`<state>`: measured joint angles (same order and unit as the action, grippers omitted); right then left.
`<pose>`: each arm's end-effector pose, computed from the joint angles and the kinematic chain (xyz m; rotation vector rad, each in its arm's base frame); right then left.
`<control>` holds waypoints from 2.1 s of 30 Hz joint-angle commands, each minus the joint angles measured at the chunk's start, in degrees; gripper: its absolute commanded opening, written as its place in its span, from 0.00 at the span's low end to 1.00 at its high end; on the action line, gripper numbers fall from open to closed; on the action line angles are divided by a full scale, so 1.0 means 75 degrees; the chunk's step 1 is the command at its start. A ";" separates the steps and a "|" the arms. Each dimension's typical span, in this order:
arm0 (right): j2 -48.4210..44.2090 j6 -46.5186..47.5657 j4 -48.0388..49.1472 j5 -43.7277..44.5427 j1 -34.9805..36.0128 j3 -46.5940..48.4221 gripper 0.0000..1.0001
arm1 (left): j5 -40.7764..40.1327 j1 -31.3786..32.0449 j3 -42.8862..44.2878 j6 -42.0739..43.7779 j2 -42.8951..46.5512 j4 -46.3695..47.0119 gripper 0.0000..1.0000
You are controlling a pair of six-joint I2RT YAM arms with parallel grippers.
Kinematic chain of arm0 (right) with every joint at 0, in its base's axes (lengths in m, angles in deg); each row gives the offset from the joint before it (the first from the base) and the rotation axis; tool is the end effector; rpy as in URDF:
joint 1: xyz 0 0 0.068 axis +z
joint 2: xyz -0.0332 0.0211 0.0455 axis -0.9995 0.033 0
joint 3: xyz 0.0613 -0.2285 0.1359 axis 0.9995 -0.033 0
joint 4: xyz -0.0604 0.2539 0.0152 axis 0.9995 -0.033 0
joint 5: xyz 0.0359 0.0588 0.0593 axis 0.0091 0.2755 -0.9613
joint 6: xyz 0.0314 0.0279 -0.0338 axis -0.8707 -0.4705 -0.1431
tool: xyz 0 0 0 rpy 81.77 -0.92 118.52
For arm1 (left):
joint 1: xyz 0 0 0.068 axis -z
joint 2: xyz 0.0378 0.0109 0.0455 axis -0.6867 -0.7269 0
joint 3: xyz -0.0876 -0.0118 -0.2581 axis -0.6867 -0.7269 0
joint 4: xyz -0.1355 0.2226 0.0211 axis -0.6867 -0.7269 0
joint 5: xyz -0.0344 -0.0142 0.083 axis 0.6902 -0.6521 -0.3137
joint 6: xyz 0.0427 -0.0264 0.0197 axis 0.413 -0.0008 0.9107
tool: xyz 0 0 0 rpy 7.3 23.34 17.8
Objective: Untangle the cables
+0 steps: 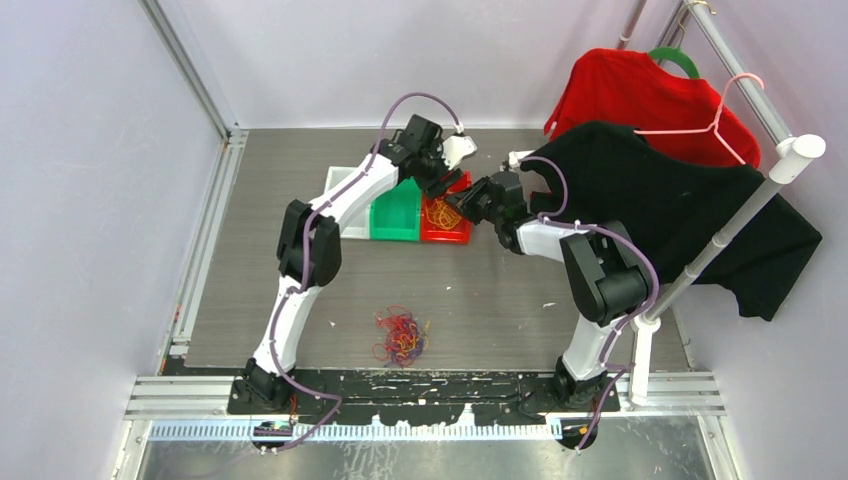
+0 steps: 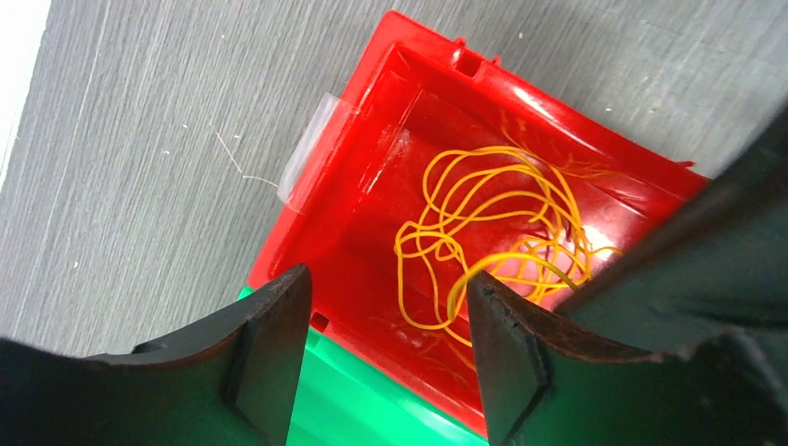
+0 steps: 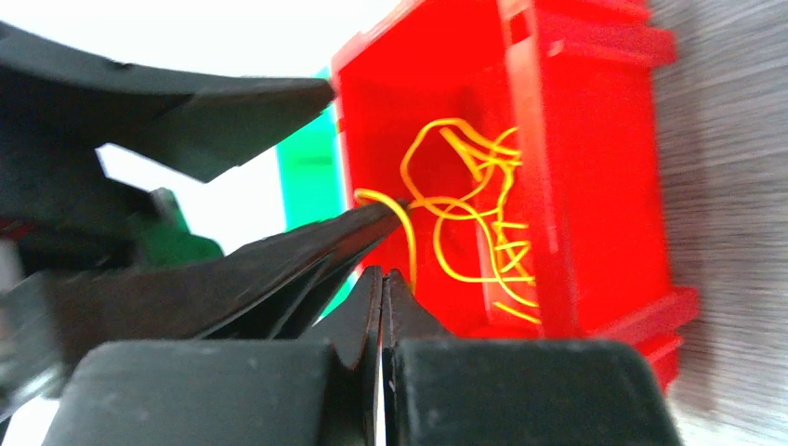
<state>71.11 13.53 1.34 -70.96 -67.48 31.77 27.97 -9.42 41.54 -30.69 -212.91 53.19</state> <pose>0.3535 0.1410 0.1831 0.6380 2.0401 1.1341 0.4387 -0.3039 0.2379 1.2774 2.0100 -0.3031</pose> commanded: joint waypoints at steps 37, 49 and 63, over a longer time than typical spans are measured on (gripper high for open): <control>0.0379 0.2699 -0.5027 0.4638 0.1715 0.3732 0.02 | 0.2040 -0.1189 -0.4940 0.0417 0.7068 -0.3977 1.00; -0.1976 0.2878 -0.4695 0.4830 0.2219 0.2094 0.36 | 0.2690 -0.1187 -0.5596 0.0672 0.7753 -0.4379 0.94; -0.5699 0.3703 -0.4009 0.2799 0.4296 -0.2178 0.55 | 0.3179 -0.0723 -0.6645 0.0639 0.7381 -0.3967 0.74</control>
<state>36.12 40.47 -31.46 -44.42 -38.20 18.83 49.19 -17.02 -7.37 -25.01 -155.78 20.95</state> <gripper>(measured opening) 0.529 0.768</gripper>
